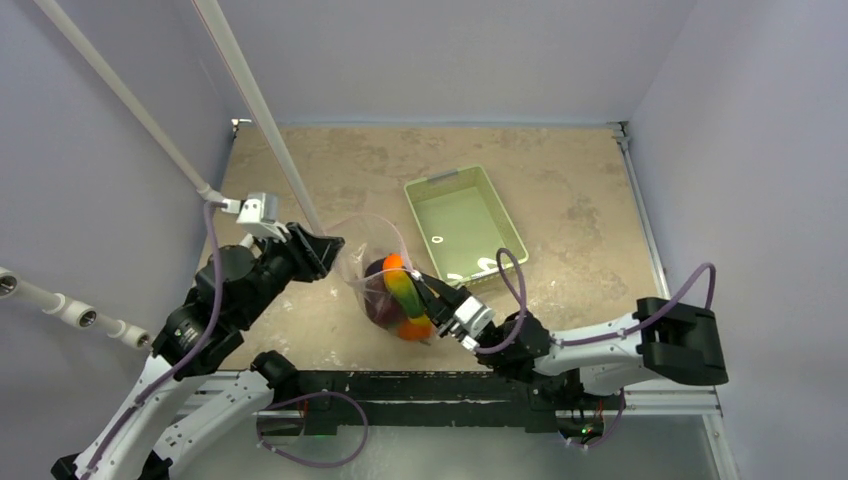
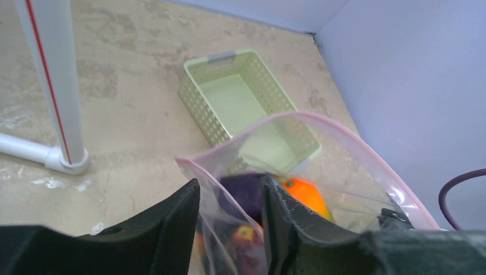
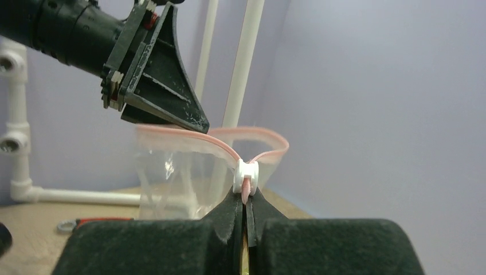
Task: Place the food in the zip-top bag and seal the zipper
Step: Adjust the zipper food storage bag at the center of the board.
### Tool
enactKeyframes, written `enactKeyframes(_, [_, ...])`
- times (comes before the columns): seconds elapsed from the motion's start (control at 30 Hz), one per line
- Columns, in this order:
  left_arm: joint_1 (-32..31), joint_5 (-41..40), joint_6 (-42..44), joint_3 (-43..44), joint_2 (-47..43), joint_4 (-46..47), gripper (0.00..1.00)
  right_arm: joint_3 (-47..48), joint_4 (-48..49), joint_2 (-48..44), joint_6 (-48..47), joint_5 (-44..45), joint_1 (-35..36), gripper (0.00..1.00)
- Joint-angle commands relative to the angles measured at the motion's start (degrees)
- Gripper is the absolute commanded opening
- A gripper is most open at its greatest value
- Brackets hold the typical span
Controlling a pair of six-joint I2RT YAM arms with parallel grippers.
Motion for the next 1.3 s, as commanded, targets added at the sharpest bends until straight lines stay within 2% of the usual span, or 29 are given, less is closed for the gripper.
enactKeyframes(0.0, [0.13,-3.49,4.51,7.41,0.55,-1.98,0.46,1.65,8.94,-6.28,3.55,-5.81,-0.26,0.0])
enactKeyframes(0.13, [0.12,-1.75,8.67,12.17,1.73,-2.54,0.52,3.66,-3.23,-11.02,6.43,-9.51,-0.25,0.0])
enactKeyframes(0.37, [0.07,9.17,15.24,16.76,4.33,-0.85,0.58,7.93,-23.3,-16.85,10.72,-15.45,-0.26,0.0])
enactKeyframes(0.67, [0.07,23.03,22.98,21.06,6.79,0.26,0.6,14.39,-39.75,-17.33,13.08,-22.52,-0.26,0.0])
enactKeyframes(0.8, [0.06,28.58,26.43,20.26,6.62,0.28,0.62,18.02,-47.5,-15.88,14.24,-27.36,-0.26,0.0])
enactKeyframes(1.0, [0.07,41.31,30.74,16.14,6.81,-0.21,0.68,21.17,-55.85,-14.98,15.89,-32.5,-0.26,0.0])
enactKeyframes(1.27, [0.06,56.25,29.91,9.89,6.69,0.96,0.69,22.61,-63.16,-15.75,19.48,-37.6,-0.26,0.0])
